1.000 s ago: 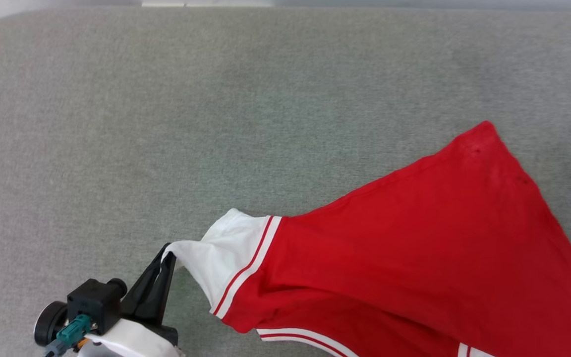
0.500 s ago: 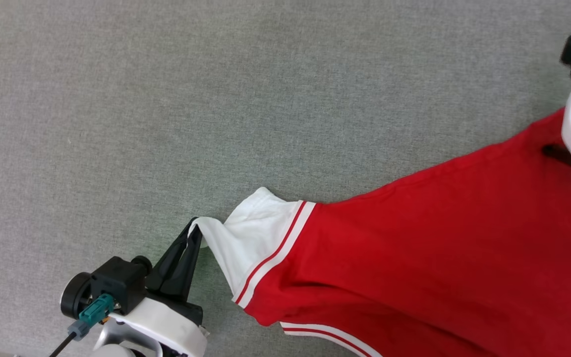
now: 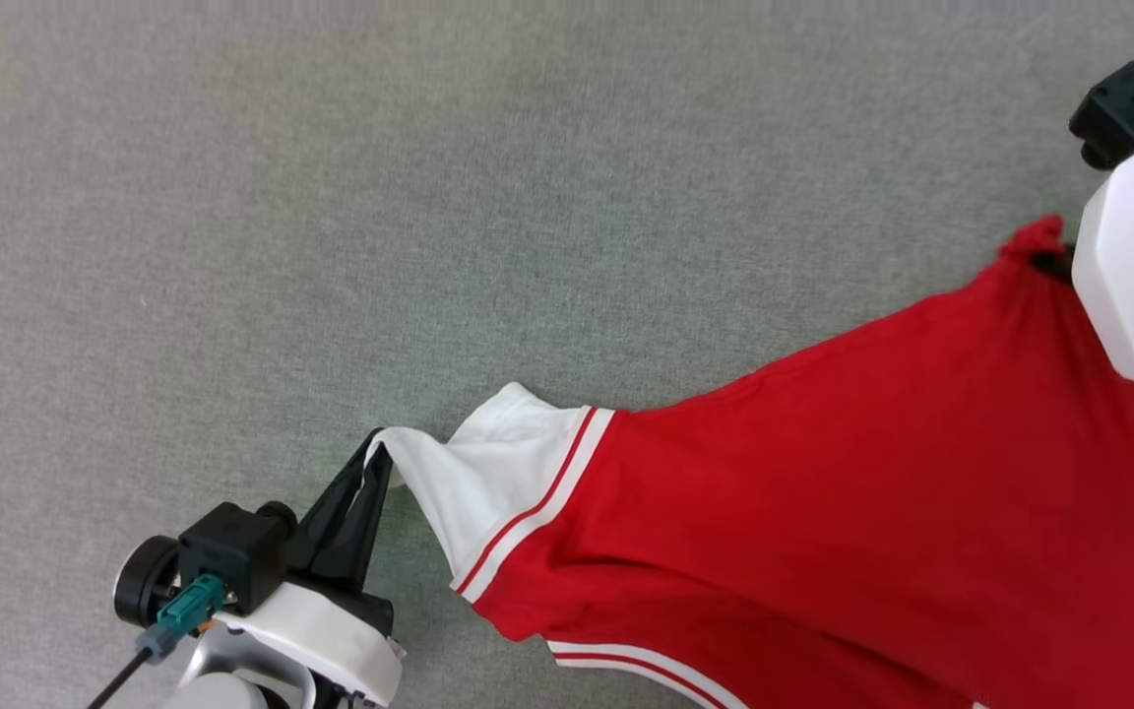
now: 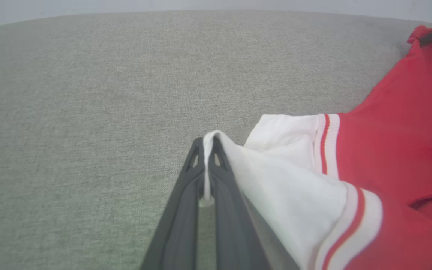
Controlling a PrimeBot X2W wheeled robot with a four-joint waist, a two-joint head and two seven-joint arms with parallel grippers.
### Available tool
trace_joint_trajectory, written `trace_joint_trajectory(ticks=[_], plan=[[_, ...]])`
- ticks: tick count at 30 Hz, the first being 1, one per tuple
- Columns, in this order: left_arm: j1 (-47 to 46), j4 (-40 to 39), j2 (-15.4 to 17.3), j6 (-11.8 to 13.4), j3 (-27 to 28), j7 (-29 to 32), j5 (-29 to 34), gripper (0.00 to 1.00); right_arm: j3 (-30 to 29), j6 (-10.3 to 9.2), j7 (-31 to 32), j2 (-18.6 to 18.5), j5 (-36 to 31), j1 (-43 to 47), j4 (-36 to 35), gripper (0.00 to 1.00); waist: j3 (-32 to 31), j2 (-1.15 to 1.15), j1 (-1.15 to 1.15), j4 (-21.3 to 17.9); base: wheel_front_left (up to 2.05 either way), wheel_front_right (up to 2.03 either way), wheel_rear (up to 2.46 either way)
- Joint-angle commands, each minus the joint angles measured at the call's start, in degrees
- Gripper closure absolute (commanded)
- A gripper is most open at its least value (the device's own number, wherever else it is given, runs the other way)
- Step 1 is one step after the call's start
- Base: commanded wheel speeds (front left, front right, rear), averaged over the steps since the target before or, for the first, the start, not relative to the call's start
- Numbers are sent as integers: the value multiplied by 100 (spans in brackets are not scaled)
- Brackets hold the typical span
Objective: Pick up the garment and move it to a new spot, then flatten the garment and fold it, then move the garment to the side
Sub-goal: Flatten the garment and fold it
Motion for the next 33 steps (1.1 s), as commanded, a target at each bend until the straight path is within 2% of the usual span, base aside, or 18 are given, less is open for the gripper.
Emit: trace_joint_trajectory(ticks=[1,10,16,21,26,33], plan=[[-72,29,53,-34,41,-31,11,100,-18,-3,-294,-14,57,-131,-34,100,-300,0,0,-123,0,0,0],[-593,24,233,-183,219,32,100,100,-10,-2,-1540,-290,322,-133,-441,100,-958,0,0,-472,0,0,0],[-1510,-68,488,-376,453,307,213,100,-123,-2,-2192,-387,183,-374,-723,100,-1040,0,0,-666,0,0,0],[-2485,21,560,-687,561,629,223,100,-392,-3,-2638,-127,-83,-737,-661,100,-940,0,0,-833,0,0,0],[-3561,383,554,-1057,573,910,346,100,-721,-3,-3008,291,-524,-1171,-443,100,-714,0,0,-963,0,0,0],[-5210,1045,199,-1427,601,1102,485,100,-1063,-3,-3187,806,-1200,-1993,25,100,-329,0,0,-988,0,0,0]])
